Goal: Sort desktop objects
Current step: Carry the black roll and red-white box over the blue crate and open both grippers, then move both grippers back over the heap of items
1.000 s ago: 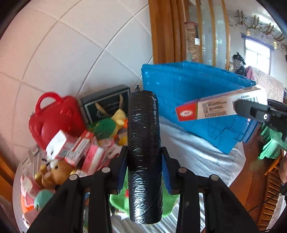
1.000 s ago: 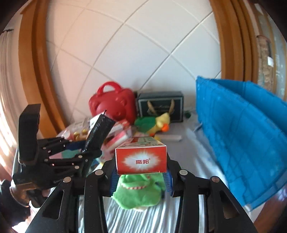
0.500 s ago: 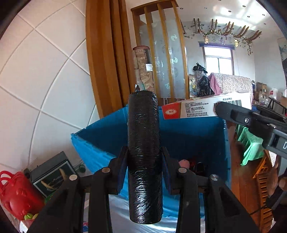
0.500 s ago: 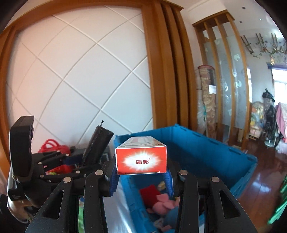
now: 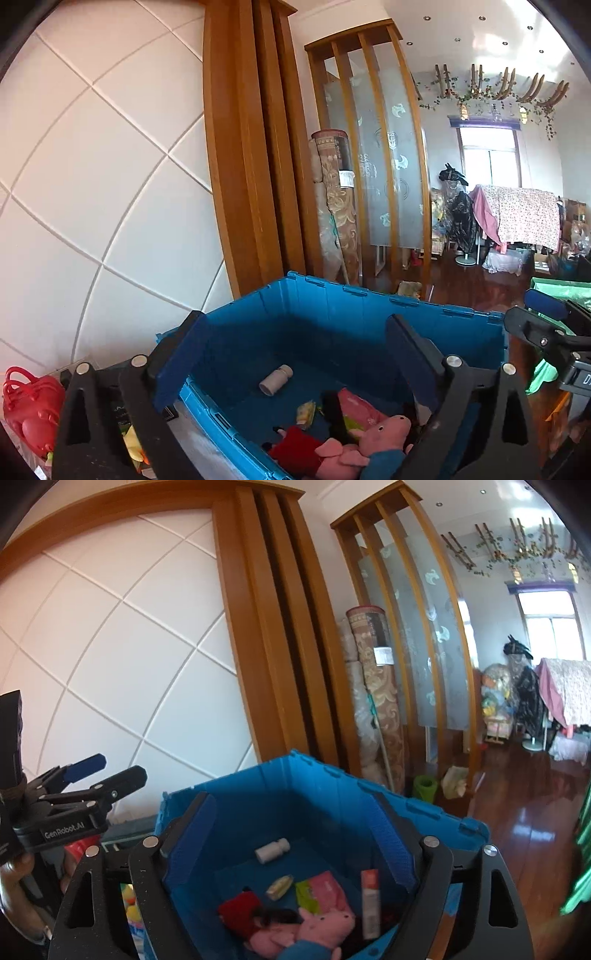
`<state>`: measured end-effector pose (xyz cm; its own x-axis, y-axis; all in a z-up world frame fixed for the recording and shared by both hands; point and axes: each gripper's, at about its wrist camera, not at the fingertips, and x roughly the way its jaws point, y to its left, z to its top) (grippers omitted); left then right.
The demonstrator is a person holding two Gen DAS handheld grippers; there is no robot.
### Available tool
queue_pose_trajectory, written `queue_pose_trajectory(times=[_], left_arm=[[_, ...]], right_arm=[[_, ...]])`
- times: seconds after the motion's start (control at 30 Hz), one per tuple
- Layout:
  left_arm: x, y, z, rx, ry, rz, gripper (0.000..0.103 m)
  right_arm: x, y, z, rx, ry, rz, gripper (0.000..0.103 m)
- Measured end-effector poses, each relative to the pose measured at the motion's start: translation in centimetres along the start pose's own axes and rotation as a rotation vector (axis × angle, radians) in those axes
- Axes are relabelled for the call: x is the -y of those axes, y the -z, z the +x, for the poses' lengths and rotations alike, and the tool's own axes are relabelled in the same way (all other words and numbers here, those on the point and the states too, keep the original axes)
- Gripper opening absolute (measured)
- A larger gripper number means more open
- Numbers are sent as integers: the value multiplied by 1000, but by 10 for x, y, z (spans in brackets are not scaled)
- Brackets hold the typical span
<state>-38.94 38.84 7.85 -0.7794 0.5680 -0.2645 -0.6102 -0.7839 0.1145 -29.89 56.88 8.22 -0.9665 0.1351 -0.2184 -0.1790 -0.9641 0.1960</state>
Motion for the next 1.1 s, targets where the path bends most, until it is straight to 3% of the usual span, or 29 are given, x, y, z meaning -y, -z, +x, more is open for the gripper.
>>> queue_pose_trajectory(times=[0.3,0.7,0.9,1.1], left_arm=[[-3,24,-10,-44,-78,-30,98],[-35,61,-71,-36,-241,-84,98],[-66,88,-107,-50,-293,-139,98],[-115,127,-151,-104,-384,-163,98]], right_arm=[[-5,11,-4,-14,-76,-6,96],[-30,20,-19,-4,-156,-23,103],[-64,27,-29,-21,-203,-56,103],[-124,45,-39,-50,-280,-115,103]])
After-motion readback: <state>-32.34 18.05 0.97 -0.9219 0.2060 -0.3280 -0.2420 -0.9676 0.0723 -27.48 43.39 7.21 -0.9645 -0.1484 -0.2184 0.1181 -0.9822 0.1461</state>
